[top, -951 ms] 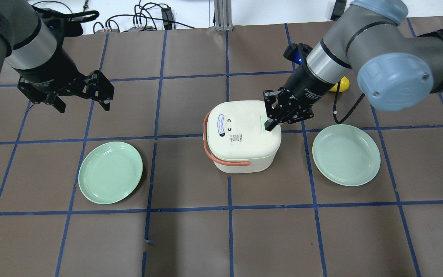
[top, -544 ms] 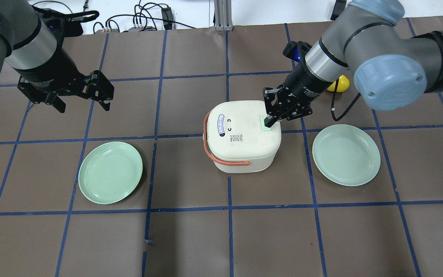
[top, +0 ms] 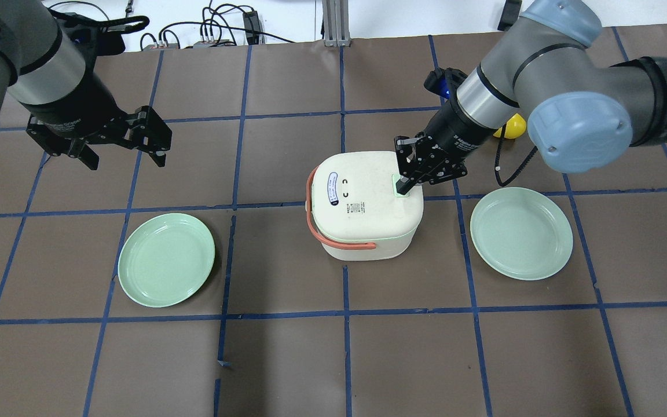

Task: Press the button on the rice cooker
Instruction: 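Lower the closed right gripper and press down on the green lid button, then lift the right gripper off the button as the lid springs open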

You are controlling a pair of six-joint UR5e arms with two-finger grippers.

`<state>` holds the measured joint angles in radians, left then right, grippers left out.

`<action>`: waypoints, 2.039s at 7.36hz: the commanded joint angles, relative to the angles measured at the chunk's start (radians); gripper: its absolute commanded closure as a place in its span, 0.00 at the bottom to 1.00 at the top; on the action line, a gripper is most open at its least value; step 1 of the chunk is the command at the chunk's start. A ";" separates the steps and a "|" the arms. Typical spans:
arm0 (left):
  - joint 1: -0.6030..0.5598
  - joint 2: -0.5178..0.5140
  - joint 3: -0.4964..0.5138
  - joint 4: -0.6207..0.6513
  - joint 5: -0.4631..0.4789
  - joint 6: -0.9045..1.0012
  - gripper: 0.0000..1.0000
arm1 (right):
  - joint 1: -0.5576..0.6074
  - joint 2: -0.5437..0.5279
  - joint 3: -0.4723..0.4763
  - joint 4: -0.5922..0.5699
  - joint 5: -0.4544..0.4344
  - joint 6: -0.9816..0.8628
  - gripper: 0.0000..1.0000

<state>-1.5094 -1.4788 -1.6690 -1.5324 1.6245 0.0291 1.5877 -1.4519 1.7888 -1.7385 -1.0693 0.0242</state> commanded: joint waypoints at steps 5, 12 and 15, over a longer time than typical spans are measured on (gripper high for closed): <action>0.000 0.000 0.000 0.000 0.000 0.000 0.00 | 0.000 0.016 0.029 -0.055 0.002 -0.001 0.97; 0.000 0.000 0.000 0.000 0.000 0.000 0.00 | 0.000 -0.093 0.014 0.048 -0.026 0.005 0.79; 0.000 0.000 0.000 0.000 0.000 0.000 0.00 | -0.006 -0.157 -0.040 0.036 -0.198 0.005 0.01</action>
<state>-1.5094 -1.4787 -1.6689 -1.5324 1.6245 0.0291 1.5849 -1.5771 1.7740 -1.7005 -1.1769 0.0291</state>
